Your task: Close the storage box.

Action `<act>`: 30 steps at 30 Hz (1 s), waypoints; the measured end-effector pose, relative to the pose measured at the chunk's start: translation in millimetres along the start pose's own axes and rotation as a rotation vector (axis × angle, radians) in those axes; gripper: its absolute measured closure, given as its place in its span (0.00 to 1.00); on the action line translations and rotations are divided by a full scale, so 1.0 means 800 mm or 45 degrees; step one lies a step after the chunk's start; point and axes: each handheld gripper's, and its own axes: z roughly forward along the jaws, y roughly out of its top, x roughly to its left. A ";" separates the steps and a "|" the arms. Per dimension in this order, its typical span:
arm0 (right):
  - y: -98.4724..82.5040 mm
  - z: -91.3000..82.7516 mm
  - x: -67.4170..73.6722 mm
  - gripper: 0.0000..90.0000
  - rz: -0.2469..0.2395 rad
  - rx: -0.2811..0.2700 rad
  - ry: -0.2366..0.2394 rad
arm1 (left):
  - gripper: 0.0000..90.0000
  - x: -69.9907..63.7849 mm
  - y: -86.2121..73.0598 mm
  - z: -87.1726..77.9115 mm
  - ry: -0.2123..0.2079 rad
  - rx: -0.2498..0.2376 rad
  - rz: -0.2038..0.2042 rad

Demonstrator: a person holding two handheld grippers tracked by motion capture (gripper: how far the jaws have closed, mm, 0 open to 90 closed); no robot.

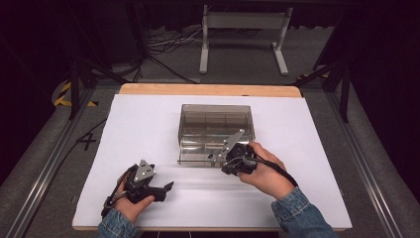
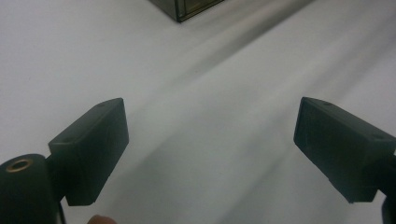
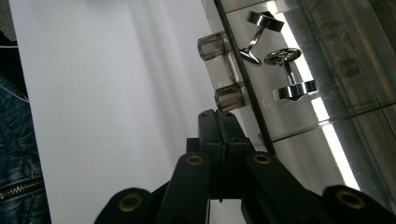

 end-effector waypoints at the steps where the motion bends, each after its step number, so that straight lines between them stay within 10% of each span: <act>1: 0.000 0.000 0.000 1.00 0.002 0.004 -0.002 | 0.12 0.000 0.000 0.000 0.000 -0.001 -0.001; 30: 0.012 0.000 -0.033 1.00 0.101 -0.085 -0.126 | 0.12 0.000 0.000 0.001 -0.005 -0.003 -0.013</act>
